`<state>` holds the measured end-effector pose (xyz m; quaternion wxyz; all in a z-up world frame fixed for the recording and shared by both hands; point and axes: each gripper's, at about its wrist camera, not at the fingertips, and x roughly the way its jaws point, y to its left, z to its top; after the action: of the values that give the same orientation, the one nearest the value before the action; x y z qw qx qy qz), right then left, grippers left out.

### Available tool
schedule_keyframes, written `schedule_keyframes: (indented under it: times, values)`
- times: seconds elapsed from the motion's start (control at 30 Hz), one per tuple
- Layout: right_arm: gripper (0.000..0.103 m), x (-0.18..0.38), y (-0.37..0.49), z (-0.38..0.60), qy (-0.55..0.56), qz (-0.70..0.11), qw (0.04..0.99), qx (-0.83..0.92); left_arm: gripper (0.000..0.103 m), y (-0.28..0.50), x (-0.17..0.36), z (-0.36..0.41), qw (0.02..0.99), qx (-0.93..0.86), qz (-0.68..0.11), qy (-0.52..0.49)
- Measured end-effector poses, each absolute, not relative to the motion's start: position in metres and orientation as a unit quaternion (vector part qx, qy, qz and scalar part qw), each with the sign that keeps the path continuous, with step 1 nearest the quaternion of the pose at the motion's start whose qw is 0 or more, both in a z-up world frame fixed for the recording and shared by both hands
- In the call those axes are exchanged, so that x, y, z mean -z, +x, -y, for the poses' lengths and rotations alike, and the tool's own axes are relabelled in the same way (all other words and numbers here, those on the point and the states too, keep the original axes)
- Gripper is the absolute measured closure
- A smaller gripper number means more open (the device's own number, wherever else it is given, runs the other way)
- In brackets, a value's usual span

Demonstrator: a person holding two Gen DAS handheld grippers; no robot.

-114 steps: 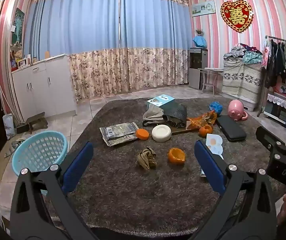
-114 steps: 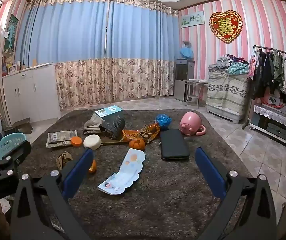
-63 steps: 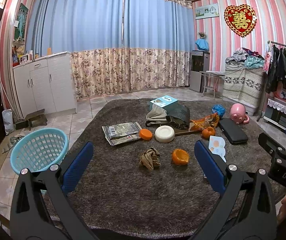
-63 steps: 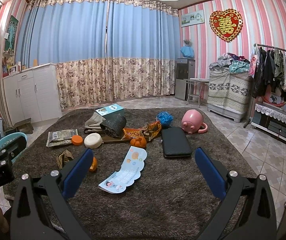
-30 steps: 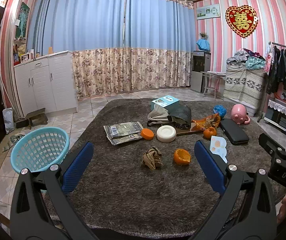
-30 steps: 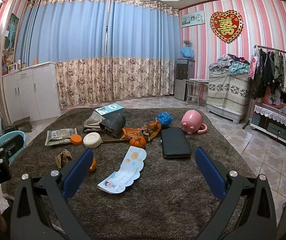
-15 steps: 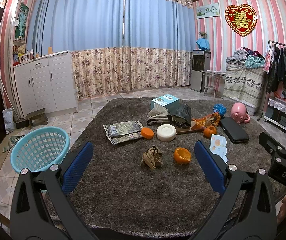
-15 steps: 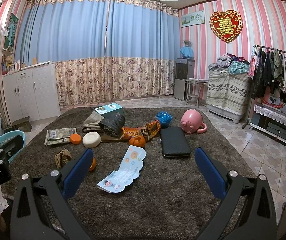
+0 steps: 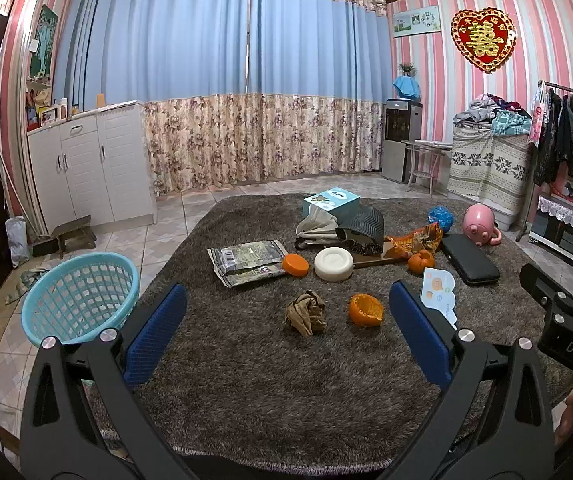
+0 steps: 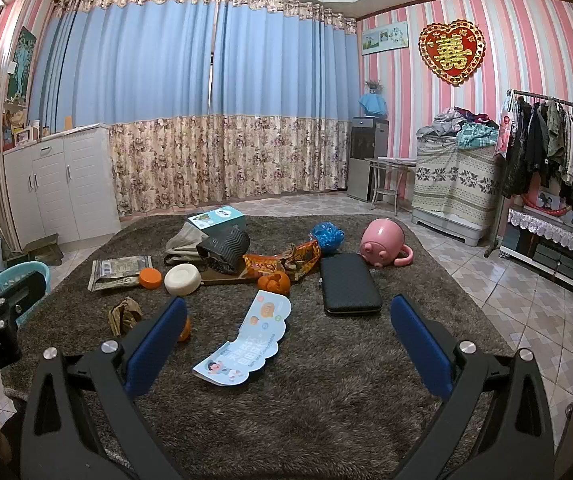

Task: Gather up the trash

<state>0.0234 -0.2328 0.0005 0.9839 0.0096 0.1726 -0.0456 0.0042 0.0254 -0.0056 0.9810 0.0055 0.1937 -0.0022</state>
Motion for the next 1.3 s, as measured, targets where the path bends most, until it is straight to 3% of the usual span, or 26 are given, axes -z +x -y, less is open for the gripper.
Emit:
schedule_keyframes:
  times: [0.63,0.93,1.23,1.3]
  values:
    - [0.004,0.004,0.023,0.246,0.020,-0.155,0.985,0.068,0.005,0.018,0.022,-0.028,0.975,0.007,-0.221,0.017]
    - [0.004,0.023,0.075,0.250,0.024,-0.221,0.971,0.084,0.005,0.086,0.031,-0.032,0.966,0.010,-0.259,0.022]
    - [0.004,0.042,0.108,0.260,0.016,-0.255,0.963,0.091,0.005,0.139,0.088,-0.016,0.940,0.018,-0.335,0.058]
    - [0.004,0.047,0.115,0.261,0.016,-0.273,0.957,0.093,0.012,0.145,0.093,-0.014,0.936,0.027,-0.347,0.053]
